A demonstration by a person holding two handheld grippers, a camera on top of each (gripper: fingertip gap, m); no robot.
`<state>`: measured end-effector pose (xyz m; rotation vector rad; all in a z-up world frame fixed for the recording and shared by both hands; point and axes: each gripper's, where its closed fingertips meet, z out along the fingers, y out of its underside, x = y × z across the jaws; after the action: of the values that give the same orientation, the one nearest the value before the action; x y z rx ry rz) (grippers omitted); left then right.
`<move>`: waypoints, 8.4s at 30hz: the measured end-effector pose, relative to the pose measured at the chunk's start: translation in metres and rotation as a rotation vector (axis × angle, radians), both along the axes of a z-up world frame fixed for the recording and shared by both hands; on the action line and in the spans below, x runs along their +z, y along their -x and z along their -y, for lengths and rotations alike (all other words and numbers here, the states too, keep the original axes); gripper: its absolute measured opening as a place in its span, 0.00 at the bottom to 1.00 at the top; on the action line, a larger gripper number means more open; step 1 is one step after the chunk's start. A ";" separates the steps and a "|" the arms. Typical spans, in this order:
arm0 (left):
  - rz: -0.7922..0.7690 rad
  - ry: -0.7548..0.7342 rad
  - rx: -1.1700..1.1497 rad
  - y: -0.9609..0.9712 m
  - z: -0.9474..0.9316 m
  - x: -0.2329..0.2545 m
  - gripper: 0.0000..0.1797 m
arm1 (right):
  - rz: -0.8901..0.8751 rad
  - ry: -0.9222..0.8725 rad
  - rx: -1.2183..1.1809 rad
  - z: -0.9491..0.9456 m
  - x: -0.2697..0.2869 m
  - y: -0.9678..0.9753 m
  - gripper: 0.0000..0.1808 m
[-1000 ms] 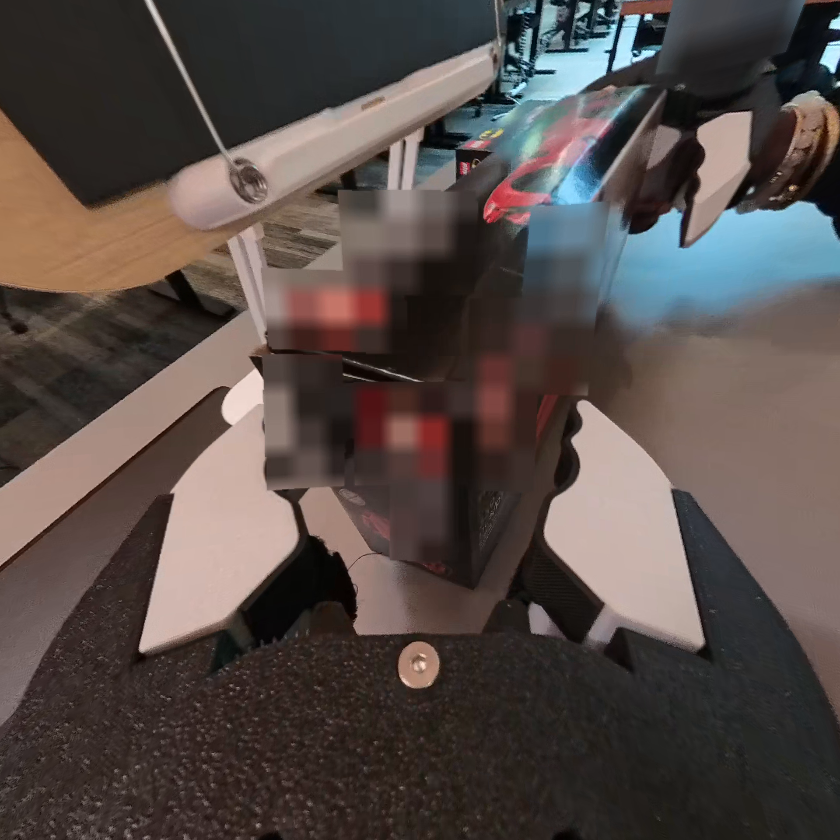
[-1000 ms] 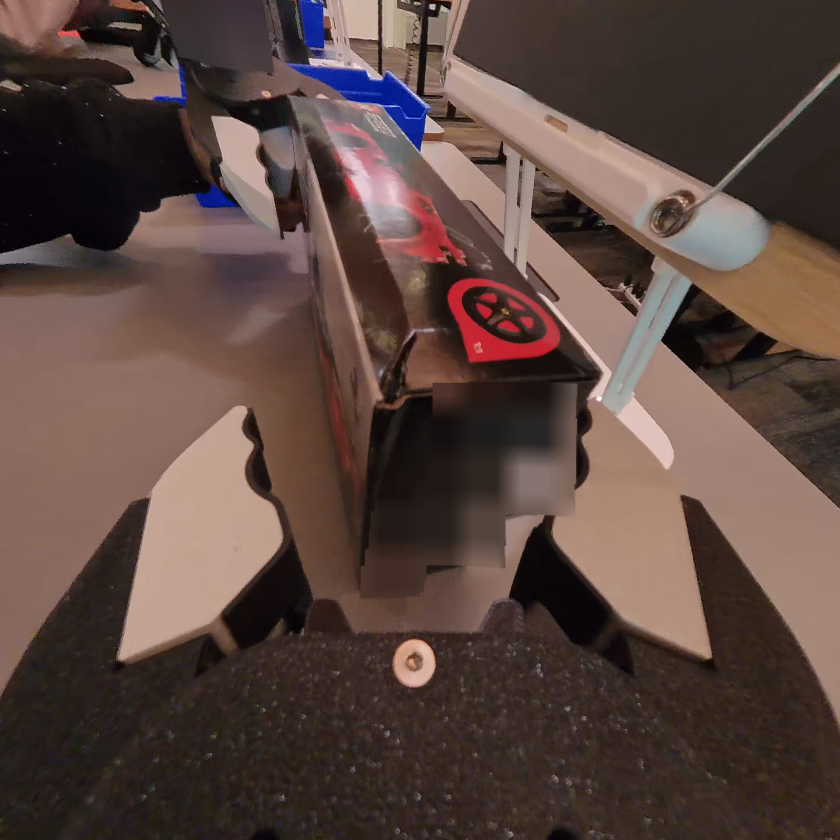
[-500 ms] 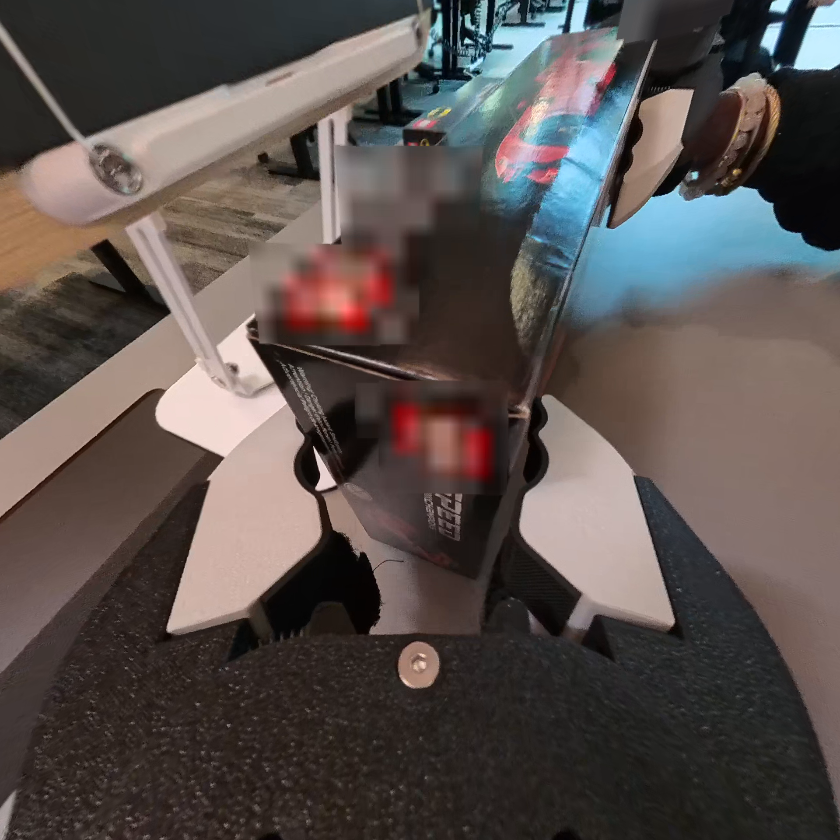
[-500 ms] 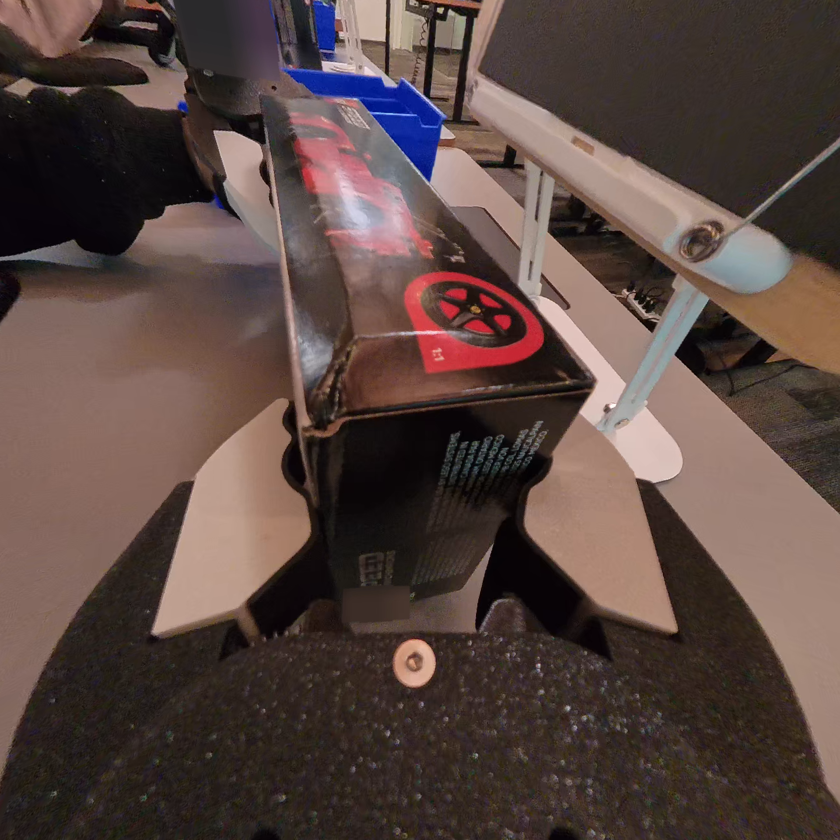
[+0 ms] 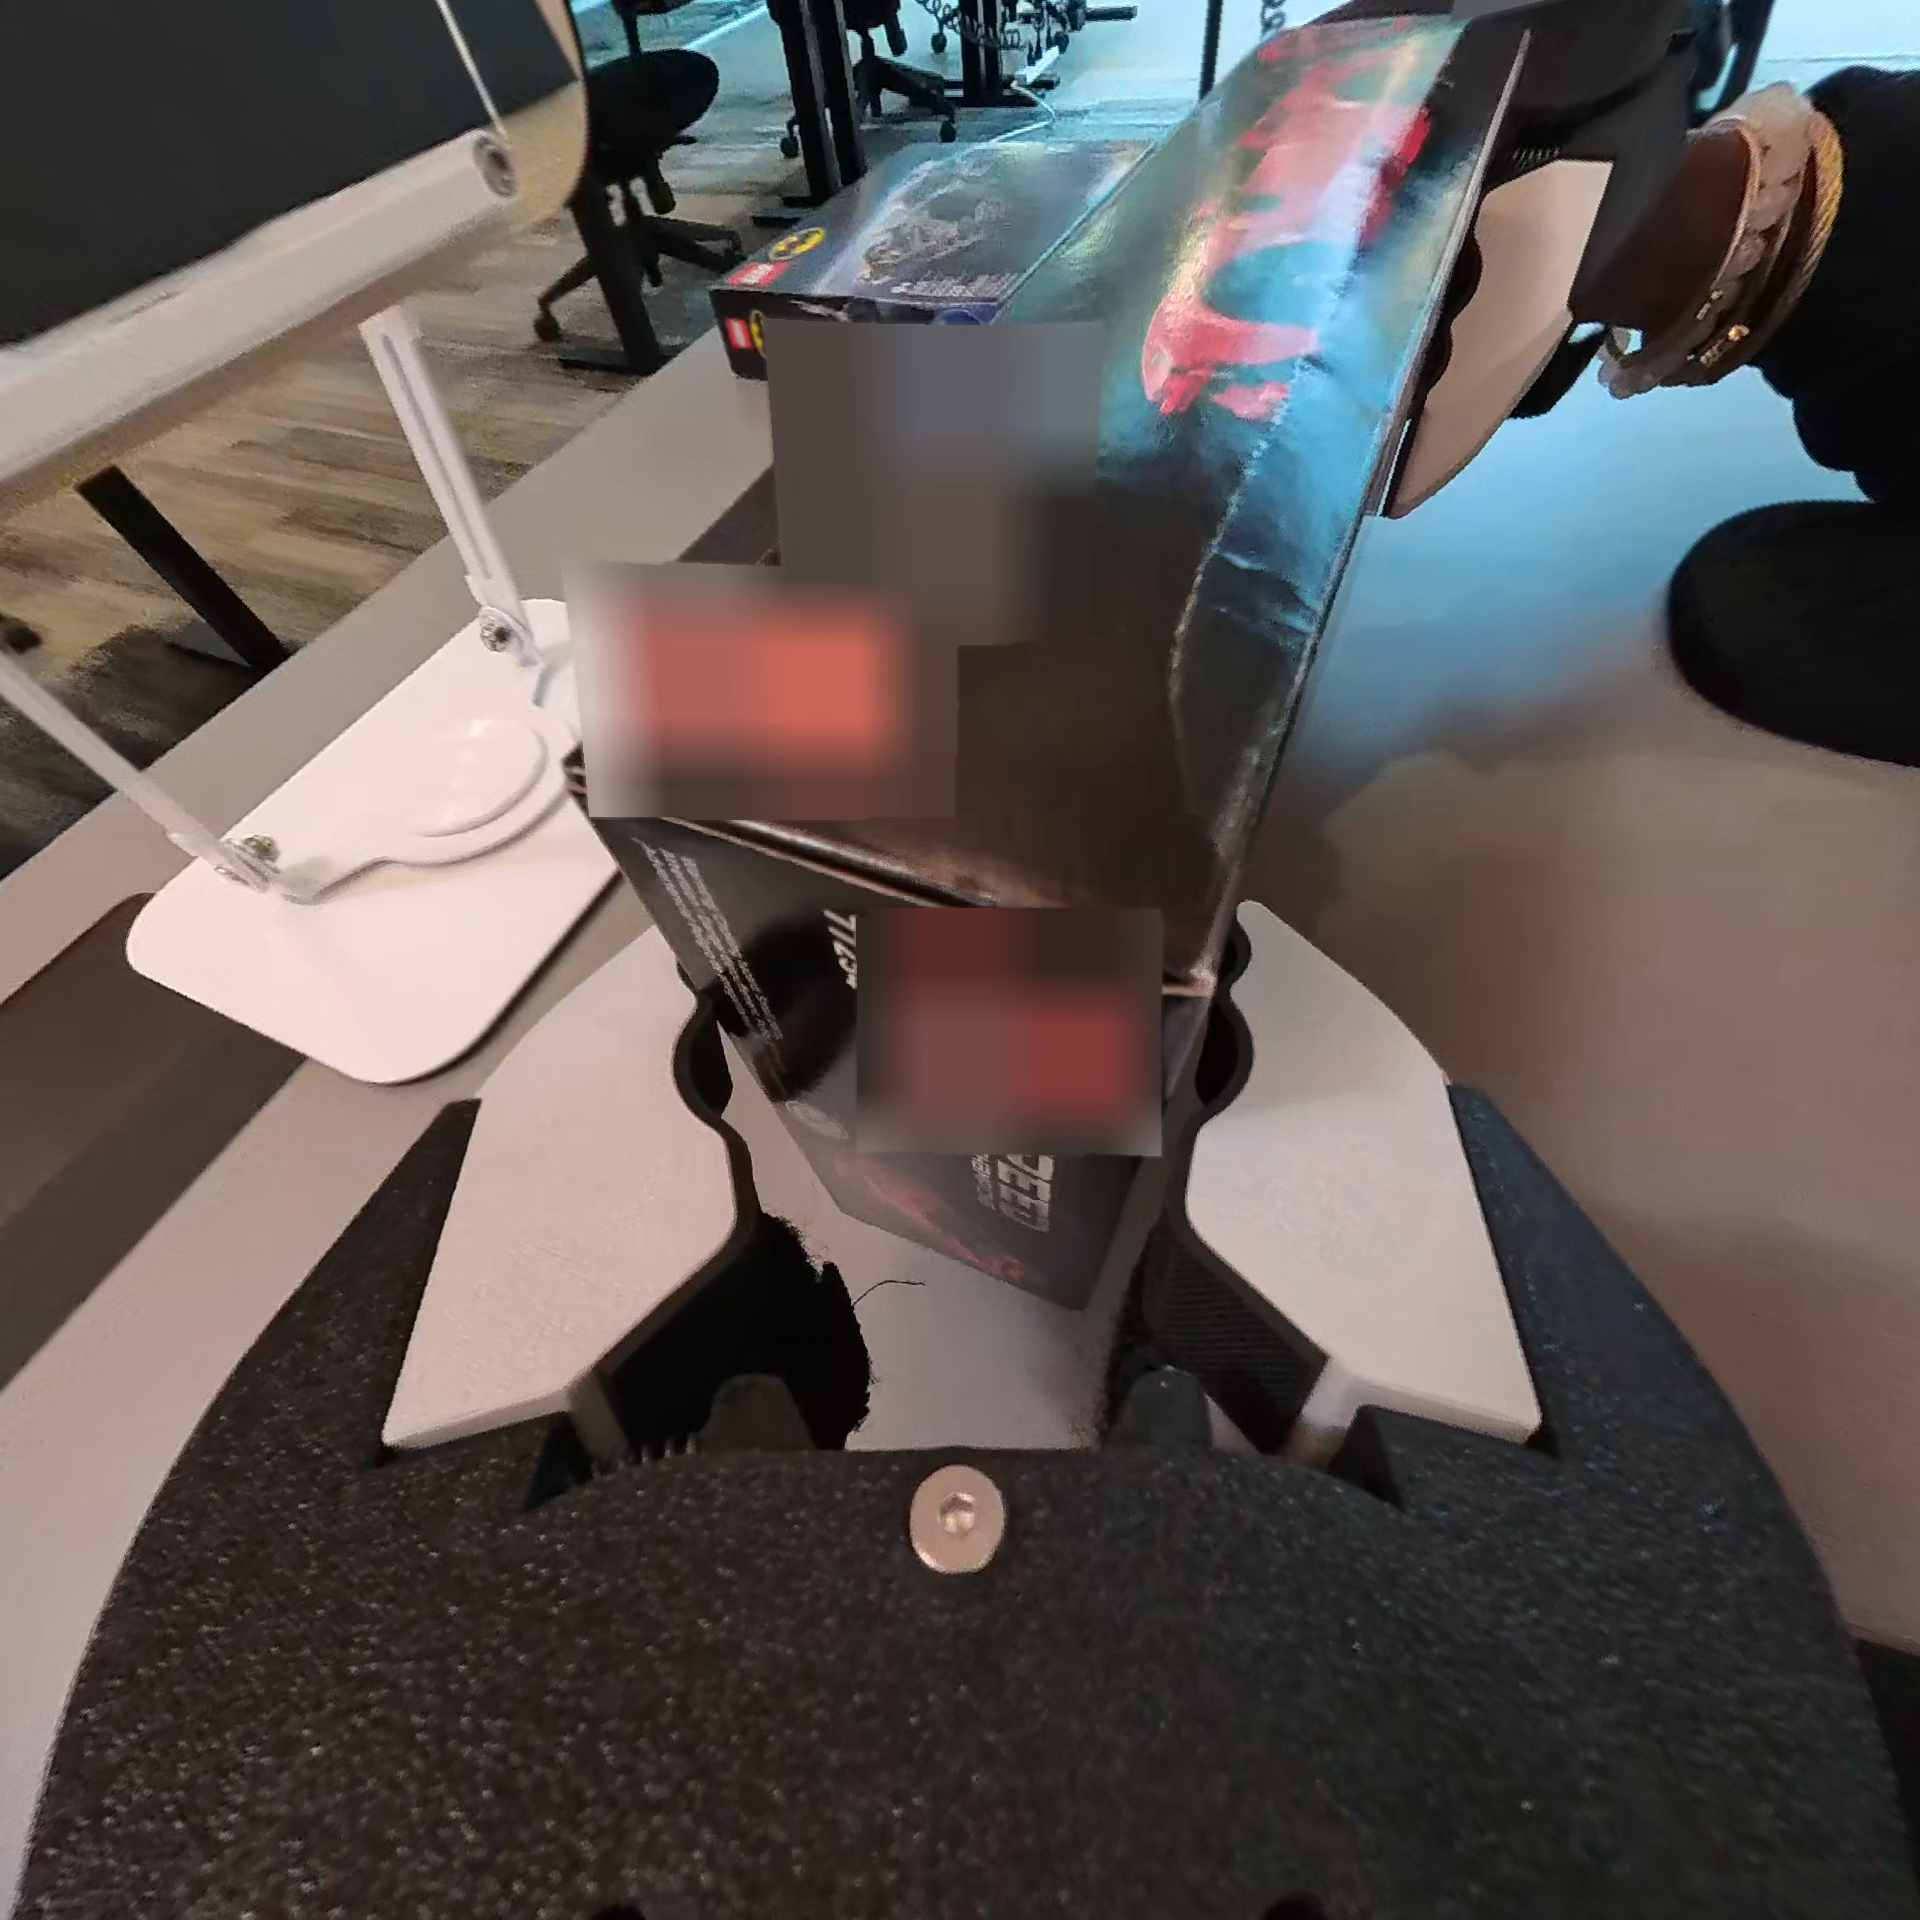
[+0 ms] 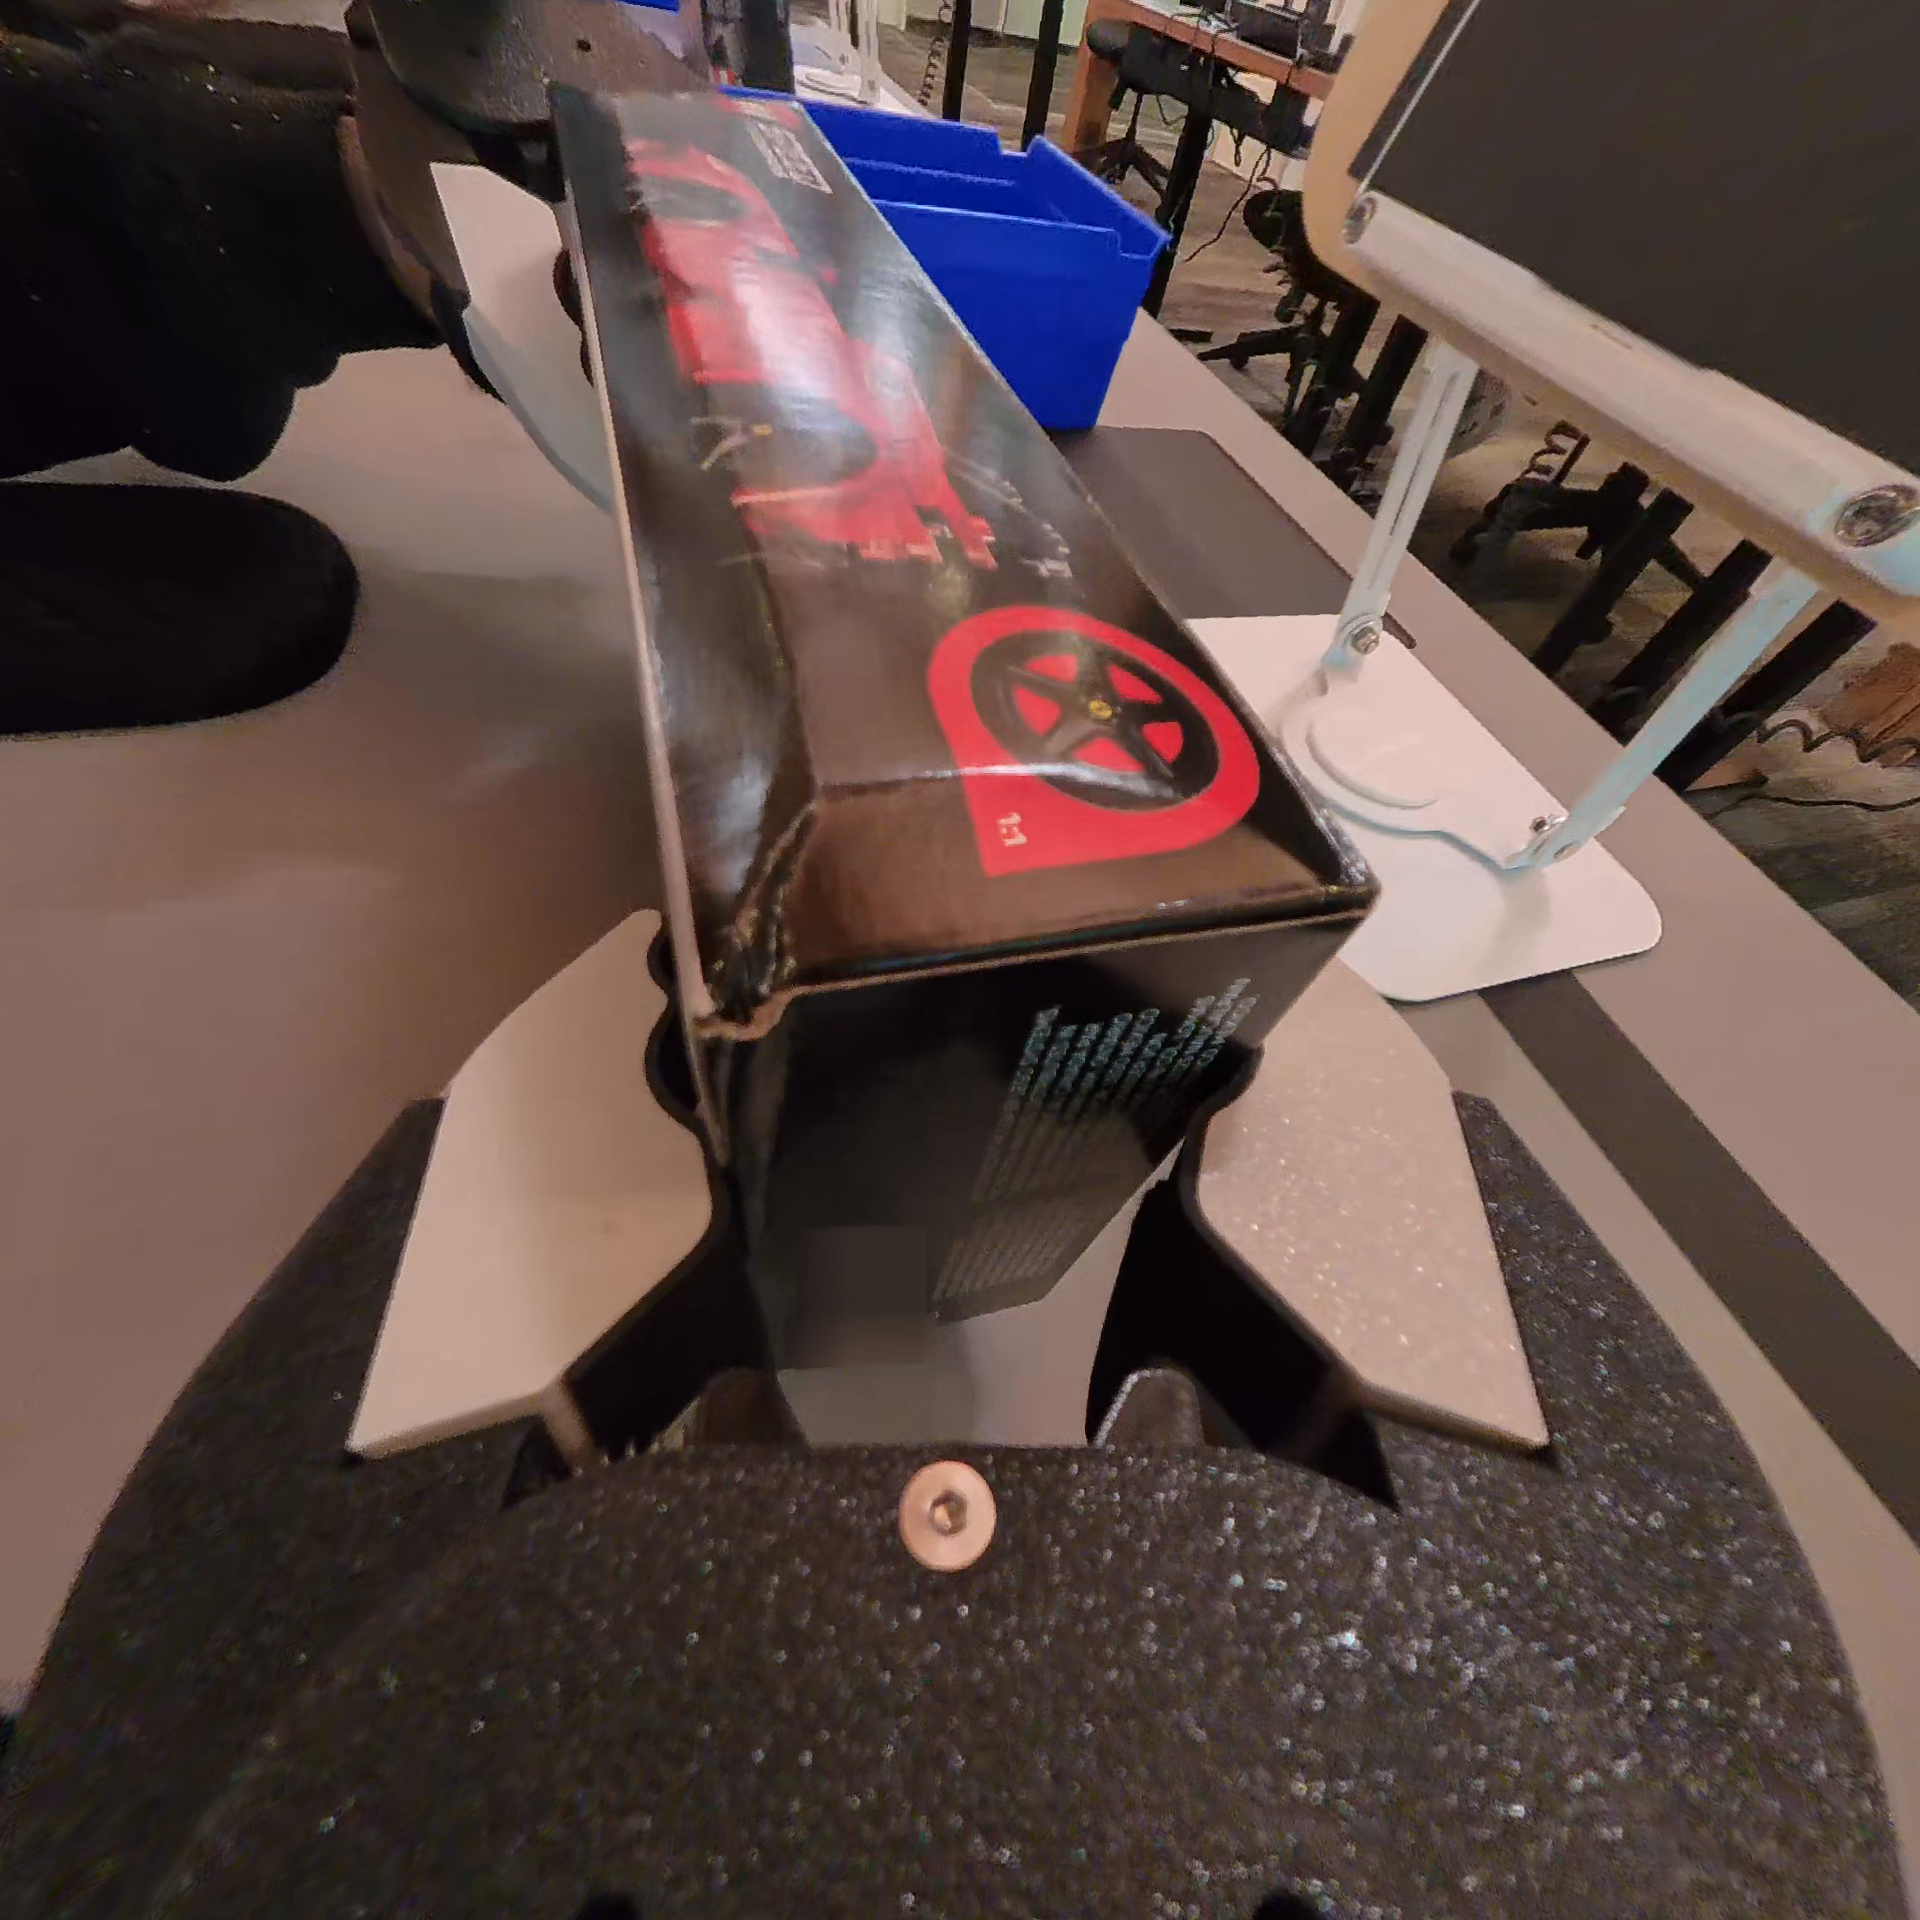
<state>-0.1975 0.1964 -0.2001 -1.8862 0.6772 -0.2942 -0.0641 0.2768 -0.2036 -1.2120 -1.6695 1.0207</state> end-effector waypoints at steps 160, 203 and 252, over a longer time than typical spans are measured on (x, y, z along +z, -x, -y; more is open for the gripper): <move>0.073 -0.460 -0.324 -0.110 0.070 0.087 0.47 | 0.068 0.077 0.160 0.126 0.174 -0.050 0.41; 0.093 -0.278 -0.367 -0.132 0.059 0.082 0.47 | 0.002 -0.093 0.186 0.119 0.177 -0.066 0.06; 0.239 -0.312 -0.360 -0.131 0.042 0.086 0.47 | -0.362 -0.679 0.255 0.138 0.172 -0.079 0.01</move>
<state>-0.0665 0.1540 -0.1142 -1.4012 0.8437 -0.5982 0.0146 0.1384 -0.0317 -0.3566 -1.6929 0.6690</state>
